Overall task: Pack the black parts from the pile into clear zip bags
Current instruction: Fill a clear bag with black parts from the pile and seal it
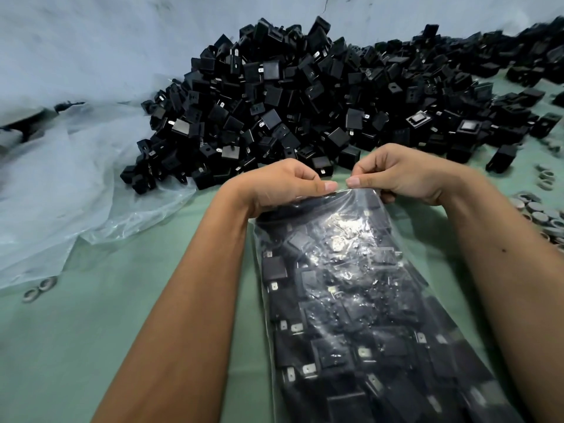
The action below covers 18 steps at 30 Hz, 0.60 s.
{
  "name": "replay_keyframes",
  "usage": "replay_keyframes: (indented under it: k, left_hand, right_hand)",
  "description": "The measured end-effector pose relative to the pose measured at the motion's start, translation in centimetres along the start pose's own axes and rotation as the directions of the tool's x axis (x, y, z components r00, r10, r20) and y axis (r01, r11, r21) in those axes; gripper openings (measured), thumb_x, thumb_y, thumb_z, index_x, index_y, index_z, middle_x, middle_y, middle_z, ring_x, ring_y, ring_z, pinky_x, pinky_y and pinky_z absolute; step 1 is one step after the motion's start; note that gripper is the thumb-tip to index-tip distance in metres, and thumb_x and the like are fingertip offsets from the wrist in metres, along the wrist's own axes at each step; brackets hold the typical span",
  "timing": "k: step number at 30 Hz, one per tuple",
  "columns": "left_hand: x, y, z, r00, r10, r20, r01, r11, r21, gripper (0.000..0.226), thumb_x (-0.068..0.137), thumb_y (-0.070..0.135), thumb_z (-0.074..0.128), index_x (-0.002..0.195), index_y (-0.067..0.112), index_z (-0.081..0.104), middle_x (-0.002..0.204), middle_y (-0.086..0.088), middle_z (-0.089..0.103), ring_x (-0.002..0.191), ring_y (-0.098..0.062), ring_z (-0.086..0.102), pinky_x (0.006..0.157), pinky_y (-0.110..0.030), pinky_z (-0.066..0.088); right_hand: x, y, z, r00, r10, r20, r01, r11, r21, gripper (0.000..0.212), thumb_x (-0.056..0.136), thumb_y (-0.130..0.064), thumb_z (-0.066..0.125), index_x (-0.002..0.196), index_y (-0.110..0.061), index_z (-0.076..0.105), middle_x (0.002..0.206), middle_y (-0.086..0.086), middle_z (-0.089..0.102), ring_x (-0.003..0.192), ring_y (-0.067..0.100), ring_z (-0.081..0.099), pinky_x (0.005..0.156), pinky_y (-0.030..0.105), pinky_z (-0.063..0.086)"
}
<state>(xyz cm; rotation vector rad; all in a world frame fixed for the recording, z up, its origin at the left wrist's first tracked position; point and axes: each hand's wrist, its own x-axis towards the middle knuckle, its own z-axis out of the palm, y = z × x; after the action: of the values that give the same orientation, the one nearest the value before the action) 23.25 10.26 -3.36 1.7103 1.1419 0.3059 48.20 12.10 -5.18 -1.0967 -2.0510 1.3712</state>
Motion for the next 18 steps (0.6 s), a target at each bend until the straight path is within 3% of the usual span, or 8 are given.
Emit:
replay_keyframes:
  k: [3, 6, 11, 14, 18]
  left_hand:
    - [-0.1, 0.0, 0.1, 0.999, 0.028, -0.031, -0.029, 0.998, -0.057, 0.041, 0.087, 0.041, 0.079, 0.095, 0.002, 0.072, 0.088, -0.016, 0.058, 0.080, -0.029, 0.047, 0.078, -0.043, 0.038]
    - [-0.2, -0.1, 0.2, 0.999, 0.026, -0.031, -0.029, 0.996, -0.089, 0.054, 0.084, 0.038, 0.080, 0.102, -0.011, 0.065, 0.095, -0.018, 0.056, 0.085, -0.031, 0.046, 0.077, -0.045, 0.036]
    - [0.1, -0.6, 0.0, 1.000, 0.018, 0.015, -0.016, 0.989, -0.148, 0.020, 0.093, 0.024, 0.073, 0.089, 0.006, 0.068, 0.080, -0.012, 0.062, 0.070, -0.022, 0.057, 0.065, -0.029, 0.048]
    - [0.1, -0.8, -0.1, 0.999, 0.031, 0.045, -0.021, 0.980, -0.200, 0.016, 0.098, 0.015, 0.066, 0.084, 0.006, 0.066, 0.070, -0.003, 0.063, 0.059, -0.011, 0.058, 0.057, -0.021, 0.050]
    - [-0.2, -0.6, -0.1, 0.997, 0.065, 0.049, -0.054, 0.977, -0.207, 0.014, 0.100, 0.007, 0.061, 0.087, 0.003, 0.064, 0.063, 0.002, 0.063, 0.053, -0.007, 0.057, 0.052, -0.015, 0.047]
  right_hand:
    - [0.0, 0.2, 0.0, 1.000, 0.008, 0.002, -0.008, 1.000, 0.023, 0.041, 0.085, -0.037, 0.073, 0.080, 0.003, 0.067, 0.056, 0.002, 0.053, 0.045, 0.006, 0.047, 0.045, 0.016, 0.041]
    - [0.2, -0.1, 0.2, 1.000, 0.000, 0.030, -0.001, 0.999, 0.035, 0.021, 0.088, -0.035, 0.072, 0.086, -0.015, 0.078, 0.062, -0.006, 0.062, 0.051, 0.003, 0.052, 0.050, 0.015, 0.043]
    - [0.6, -0.6, 0.8, 0.999, -0.013, 0.041, 0.012, 1.000, 0.019, 0.028, 0.086, -0.045, 0.073, 0.096, -0.020, 0.081, 0.077, 0.003, 0.070, 0.066, 0.014, 0.059, 0.061, 0.027, 0.048]
    - [0.6, -0.8, 0.7, 0.998, -0.005, 0.066, 0.003, 1.000, 0.023, 0.028, 0.086, -0.043, 0.074, 0.095, -0.017, 0.080, 0.074, 0.012, 0.066, 0.066, 0.024, 0.058, 0.063, 0.035, 0.049]
    - [0.6, -0.9, 0.8, 0.996, -0.031, 0.084, 0.028, 0.999, 0.034, 0.017, 0.086, -0.032, 0.076, 0.092, -0.016, 0.079, 0.063, 0.005, 0.066, 0.055, 0.016, 0.059, 0.055, 0.029, 0.048]
